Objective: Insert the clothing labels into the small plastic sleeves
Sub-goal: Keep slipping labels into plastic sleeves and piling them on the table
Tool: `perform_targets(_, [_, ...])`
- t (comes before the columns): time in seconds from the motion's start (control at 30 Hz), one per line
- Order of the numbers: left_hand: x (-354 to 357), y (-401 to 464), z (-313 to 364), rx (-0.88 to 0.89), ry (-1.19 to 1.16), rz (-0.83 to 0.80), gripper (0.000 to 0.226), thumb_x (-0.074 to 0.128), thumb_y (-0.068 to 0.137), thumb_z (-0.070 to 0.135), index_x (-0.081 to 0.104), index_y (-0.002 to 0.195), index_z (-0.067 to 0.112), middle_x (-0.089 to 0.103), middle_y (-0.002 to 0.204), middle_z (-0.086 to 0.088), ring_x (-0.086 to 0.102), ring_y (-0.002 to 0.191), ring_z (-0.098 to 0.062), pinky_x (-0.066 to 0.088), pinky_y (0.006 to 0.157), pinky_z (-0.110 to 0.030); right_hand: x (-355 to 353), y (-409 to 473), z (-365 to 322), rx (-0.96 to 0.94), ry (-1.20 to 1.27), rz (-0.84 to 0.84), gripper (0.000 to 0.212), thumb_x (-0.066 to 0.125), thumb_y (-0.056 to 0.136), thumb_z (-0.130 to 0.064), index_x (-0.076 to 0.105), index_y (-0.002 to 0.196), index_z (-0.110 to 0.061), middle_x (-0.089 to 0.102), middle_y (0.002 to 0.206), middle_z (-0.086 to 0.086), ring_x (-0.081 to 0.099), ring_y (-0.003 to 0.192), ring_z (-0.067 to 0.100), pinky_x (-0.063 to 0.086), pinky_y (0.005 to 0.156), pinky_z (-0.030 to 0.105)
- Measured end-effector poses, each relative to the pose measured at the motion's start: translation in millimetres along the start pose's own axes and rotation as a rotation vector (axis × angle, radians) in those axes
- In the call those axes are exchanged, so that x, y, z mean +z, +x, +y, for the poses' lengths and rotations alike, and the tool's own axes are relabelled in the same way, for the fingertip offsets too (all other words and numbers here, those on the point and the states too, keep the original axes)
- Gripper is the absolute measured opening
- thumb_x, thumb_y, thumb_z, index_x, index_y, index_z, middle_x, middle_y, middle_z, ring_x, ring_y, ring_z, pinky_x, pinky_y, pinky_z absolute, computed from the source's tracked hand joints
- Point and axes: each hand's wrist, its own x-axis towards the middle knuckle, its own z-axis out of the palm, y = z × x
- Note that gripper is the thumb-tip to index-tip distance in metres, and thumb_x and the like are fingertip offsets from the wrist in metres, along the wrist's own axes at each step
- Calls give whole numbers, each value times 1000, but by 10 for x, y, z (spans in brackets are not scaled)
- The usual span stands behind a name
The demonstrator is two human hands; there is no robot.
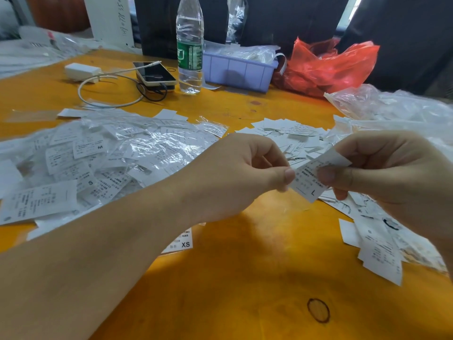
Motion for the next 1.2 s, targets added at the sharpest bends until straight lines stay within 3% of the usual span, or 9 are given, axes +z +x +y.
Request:
perform_targets(0.1, [-9, -3, 10, 31, -56, 12, 5, 68, 89, 23, 68, 84, 21, 73, 73, 7, 65, 67, -5, 54, 65, -26, 16, 0, -12, 28, 27, -9, 44, 82, 60, -54, 77, 81, -17, 72, 74, 11, 61, 56, 17, 53, 56, 23])
perform_targets(0.2, [-19, 2, 6, 31, -78, 24, 2, 67, 90, 21, 67, 87, 21, 74, 72, 6, 63, 61, -3, 54, 59, -25, 45, 2, -1, 78, 70, 4, 28, 80, 61, -35, 76, 79, -13, 71, 73, 15, 61, 54, 18, 53, 54, 22])
perform_targets(0.3, [-21, 5, 2, 19, -92, 15, 1, 66, 90, 20, 66, 91, 20, 74, 73, 5, 63, 59, -3, 54, 57, -24, 75, 5, 0, 127, 116, 30, 25, 76, 57, -29, 76, 76, -12, 70, 72, 15, 60, 53, 18, 52, 52, 22])
perform_targets(0.47, [-15, 6, 7, 21, -130, 5, 9, 70, 87, 18, 66, 95, 19, 75, 77, 0, 63, 60, -6, 54, 57, -23, 87, 11, 23, 172, 191, 115, 23, 75, 58, -27, 76, 74, -11, 71, 73, 15, 59, 53, 17, 52, 51, 22])
perform_targets(0.7, [-9, 10, 0, 12, -129, 45, 4, 67, 89, 14, 67, 91, 17, 75, 79, -1, 62, 59, -6, 54, 56, -24, 96, 12, 25, 190, 199, 43, 23, 79, 60, -31, 75, 75, -13, 71, 78, 17, 60, 57, 17, 52, 53, 22])
perform_targets(0.87, [-16, 6, 4, 9, -126, 80, 6, 67, 90, 16, 68, 85, 17, 74, 73, 3, 62, 58, -4, 54, 55, -21, 74, 6, 1, 179, 210, -5, 44, 89, 50, -48, 74, 74, -14, 71, 74, 14, 61, 56, 16, 52, 53, 22])
perform_targets(1.03, [-7, 12, 2, -3, -156, 89, 6, 67, 89, 18, 66, 83, 17, 72, 68, 5, 63, 59, -5, 53, 55, -22, 36, -1, -15, 163, 219, 3, 40, 89, 50, -46, 75, 74, -16, 71, 69, 7, 61, 55, 15, 52, 54, 19])
perform_targets(1.2, [-1, 11, -2, -5, -161, 53, 4, 69, 88, 16, 66, 86, 17, 72, 69, 3, 63, 60, -7, 53, 55, -23, 80, 0, -33, 168, 213, -6, 29, 85, 57, -36, 74, 71, -14, 70, 71, 13, 59, 54, 16, 50, 53, 19])
